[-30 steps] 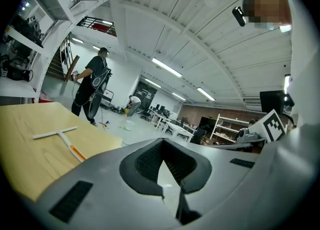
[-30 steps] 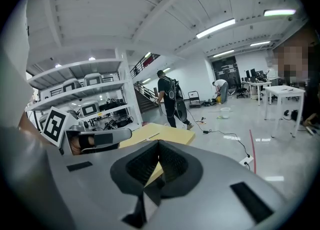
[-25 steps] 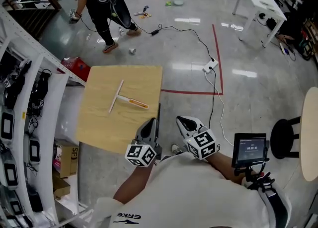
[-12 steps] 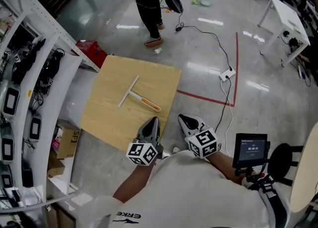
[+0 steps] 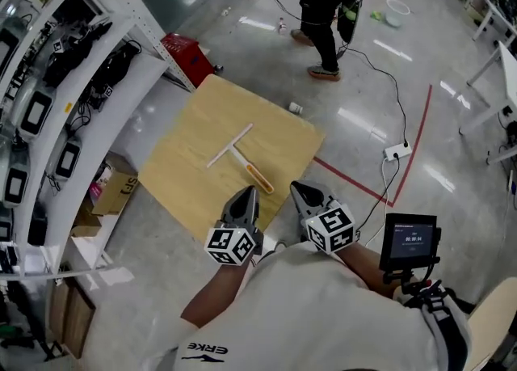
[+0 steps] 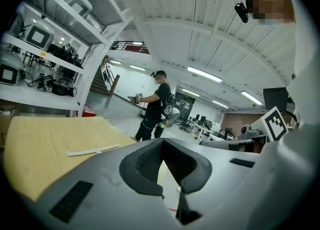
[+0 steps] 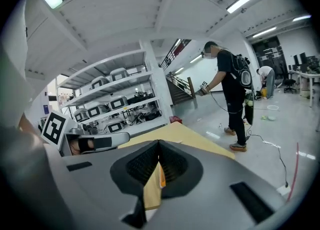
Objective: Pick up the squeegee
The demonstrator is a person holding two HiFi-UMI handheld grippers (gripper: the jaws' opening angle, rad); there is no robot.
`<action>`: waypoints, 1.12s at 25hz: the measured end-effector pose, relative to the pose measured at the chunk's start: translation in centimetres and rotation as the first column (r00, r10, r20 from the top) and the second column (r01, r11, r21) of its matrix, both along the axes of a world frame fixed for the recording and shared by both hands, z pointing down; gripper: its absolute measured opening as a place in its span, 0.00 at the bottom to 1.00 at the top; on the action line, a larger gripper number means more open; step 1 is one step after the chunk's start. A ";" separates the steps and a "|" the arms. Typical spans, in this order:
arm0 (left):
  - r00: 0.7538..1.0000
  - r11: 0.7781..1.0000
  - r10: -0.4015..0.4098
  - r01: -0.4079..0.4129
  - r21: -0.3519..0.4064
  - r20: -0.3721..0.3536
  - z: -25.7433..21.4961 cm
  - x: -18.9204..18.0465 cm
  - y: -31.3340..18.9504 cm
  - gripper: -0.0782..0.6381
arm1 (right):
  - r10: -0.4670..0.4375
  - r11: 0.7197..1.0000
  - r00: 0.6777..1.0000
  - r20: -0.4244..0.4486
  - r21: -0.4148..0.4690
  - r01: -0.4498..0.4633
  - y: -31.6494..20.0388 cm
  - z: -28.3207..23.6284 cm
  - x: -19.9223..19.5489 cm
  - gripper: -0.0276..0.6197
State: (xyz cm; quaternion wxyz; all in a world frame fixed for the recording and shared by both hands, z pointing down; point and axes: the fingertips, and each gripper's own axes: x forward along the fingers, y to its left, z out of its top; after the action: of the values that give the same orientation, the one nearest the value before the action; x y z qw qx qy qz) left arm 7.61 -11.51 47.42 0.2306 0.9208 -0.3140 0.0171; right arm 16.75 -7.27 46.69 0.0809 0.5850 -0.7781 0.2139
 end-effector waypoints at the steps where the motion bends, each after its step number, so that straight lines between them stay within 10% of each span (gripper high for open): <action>1: 1.000 1.000 -0.027 0.027 -0.003 0.003 0.1 0.1 -0.4 0.11 | -0.025 1.000 1.000 0.001 -0.003 0.025 -0.6 0.2 0.2 0.05; 10: 0.965 0.965 -0.261 0.262 -0.022 0.034 1.9 -1.4 -2.0 0.11 | -0.250 0.968 0.968 0.015 -0.031 0.250 -5.0 2.9 -0.1 0.05; 16: 0.898 0.898 -0.439 0.440 -0.021 0.036 3.2 -4.7 -2.6 0.11 | -0.403 0.914 0.915 -0.001 -0.047 0.402 -8.1 5.1 -2.4 0.05; 28: 0.843 0.841 -0.535 0.537 -0.064 0.046 5.3 -9.5 -4.3 0.11 | -0.488 0.868 0.873 -0.023 -0.119 0.482 -11.7 8.1 -7.7 0.05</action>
State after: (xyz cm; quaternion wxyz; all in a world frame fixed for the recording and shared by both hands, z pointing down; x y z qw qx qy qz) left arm -1.86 -15.84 52.70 0.2563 0.7868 -0.5610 -0.0244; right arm 9.10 -18.95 54.84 0.1843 0.3711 -0.8846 0.2138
